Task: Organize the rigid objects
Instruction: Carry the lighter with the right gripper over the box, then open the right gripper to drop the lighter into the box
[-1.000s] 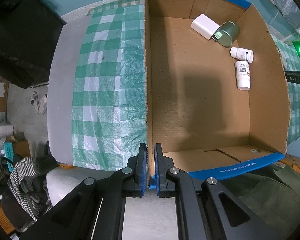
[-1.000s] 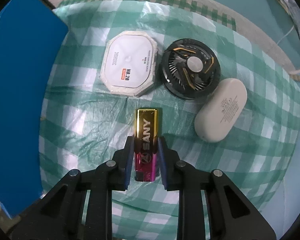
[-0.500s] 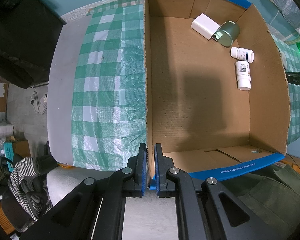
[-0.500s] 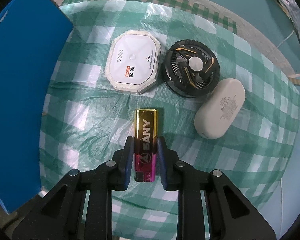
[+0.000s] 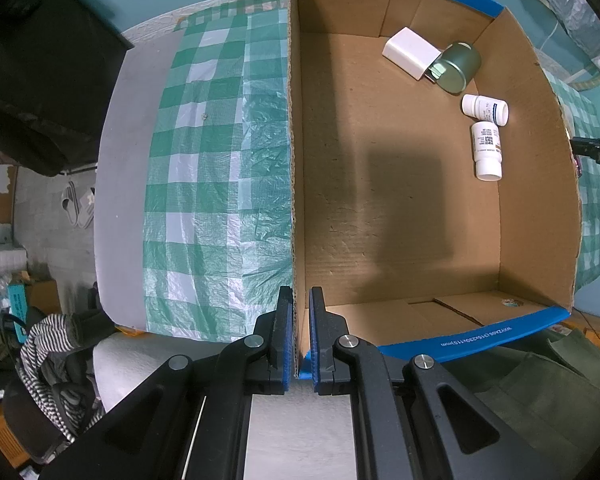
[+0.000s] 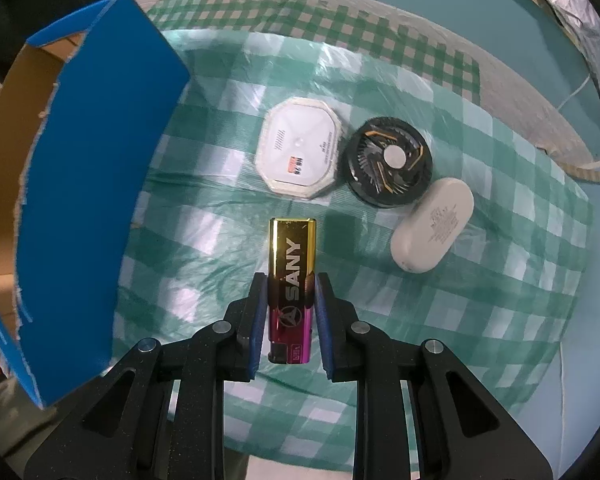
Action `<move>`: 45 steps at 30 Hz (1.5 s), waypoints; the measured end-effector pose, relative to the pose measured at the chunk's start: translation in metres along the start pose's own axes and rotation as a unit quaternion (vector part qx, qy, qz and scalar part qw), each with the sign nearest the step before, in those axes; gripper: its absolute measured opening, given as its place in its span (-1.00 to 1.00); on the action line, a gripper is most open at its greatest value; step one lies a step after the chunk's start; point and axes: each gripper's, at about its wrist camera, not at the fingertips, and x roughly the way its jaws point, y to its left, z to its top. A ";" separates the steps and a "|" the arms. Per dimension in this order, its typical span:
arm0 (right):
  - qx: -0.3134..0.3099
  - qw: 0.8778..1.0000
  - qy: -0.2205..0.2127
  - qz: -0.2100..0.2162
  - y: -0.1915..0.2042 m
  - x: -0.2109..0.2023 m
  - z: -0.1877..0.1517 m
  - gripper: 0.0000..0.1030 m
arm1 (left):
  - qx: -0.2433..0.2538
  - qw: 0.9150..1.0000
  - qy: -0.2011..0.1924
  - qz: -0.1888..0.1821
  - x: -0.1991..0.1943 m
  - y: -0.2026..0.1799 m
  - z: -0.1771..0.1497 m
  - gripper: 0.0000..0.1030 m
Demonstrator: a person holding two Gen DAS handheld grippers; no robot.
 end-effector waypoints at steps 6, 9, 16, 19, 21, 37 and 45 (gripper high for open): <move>-0.013 1.000 -0.013 0.006 0.011 -0.019 0.005 -0.57 | 0.000 1.000 0.000 -0.001 0.000 0.000 0.000 -0.87; -0.020 1.000 -0.018 0.008 0.018 -0.030 0.009 -0.57 | 0.000 1.000 0.000 -0.001 0.000 0.000 0.000 -0.87; -0.049 0.998 -0.033 0.019 0.047 -0.059 0.022 -0.57 | 0.000 1.000 -0.001 0.000 0.000 0.001 -0.001 -0.87; -0.062 0.997 -0.040 0.021 0.059 -0.070 0.029 -0.57 | 0.000 1.000 -0.001 0.000 0.000 0.001 -0.001 -0.87; -0.071 0.996 -0.043 0.022 0.068 -0.076 0.034 -0.57 | 0.000 1.000 -0.001 0.000 0.000 0.001 -0.001 -0.87; -0.128 0.990 -0.043 0.042 0.141 -0.074 0.070 -0.57 | 0.002 1.000 0.000 0.000 0.000 0.001 -0.001 -0.87; -0.144 0.989 -0.022 0.040 0.165 -0.051 0.080 -0.57 | 0.001 1.000 -0.002 -0.003 0.001 0.001 -0.001 -0.87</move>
